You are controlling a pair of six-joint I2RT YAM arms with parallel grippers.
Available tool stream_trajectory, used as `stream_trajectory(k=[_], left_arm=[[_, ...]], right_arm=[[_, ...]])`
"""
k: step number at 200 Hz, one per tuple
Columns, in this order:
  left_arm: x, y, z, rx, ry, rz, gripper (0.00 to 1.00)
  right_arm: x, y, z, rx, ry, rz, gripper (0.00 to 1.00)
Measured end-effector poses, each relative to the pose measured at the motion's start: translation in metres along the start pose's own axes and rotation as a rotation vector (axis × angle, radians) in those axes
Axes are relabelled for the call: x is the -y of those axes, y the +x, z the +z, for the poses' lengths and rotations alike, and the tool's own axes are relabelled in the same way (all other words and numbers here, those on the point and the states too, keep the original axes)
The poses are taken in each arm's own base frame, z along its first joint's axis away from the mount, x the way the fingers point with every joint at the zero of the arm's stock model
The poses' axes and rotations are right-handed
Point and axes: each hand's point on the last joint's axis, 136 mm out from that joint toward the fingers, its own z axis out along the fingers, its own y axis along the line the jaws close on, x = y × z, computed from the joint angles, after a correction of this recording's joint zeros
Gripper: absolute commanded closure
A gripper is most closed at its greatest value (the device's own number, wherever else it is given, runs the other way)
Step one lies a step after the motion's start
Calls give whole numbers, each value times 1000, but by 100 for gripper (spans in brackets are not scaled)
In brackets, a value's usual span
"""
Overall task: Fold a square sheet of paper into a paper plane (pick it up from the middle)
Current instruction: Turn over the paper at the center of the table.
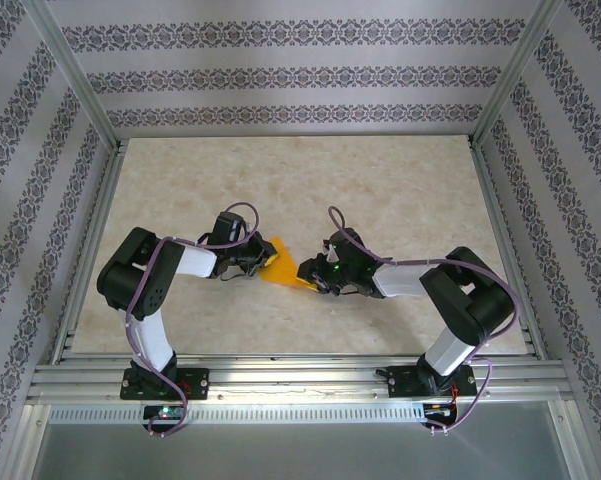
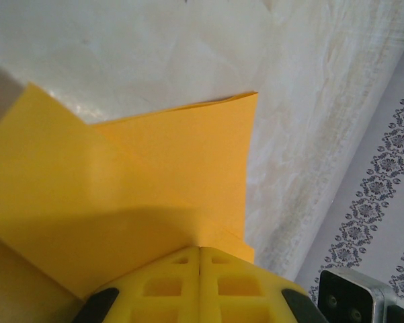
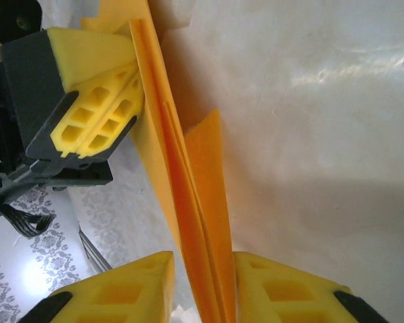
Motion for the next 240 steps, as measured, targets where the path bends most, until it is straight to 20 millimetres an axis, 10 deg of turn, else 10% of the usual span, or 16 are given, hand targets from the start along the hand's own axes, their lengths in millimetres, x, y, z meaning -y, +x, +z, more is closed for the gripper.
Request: stream_trajectory(k=[96,160,240], left_arm=[[30,2,-31,43,19,99,69],[112,0,-122,273,97,408,60],[100,-2,-185,517,22,526,48]], right_arm=[[-14,-9,-13,13,-64,-121,98],[-41,-16,-74,154,46,-444,100],[-38,-38,-150,350,531,-877,100]])
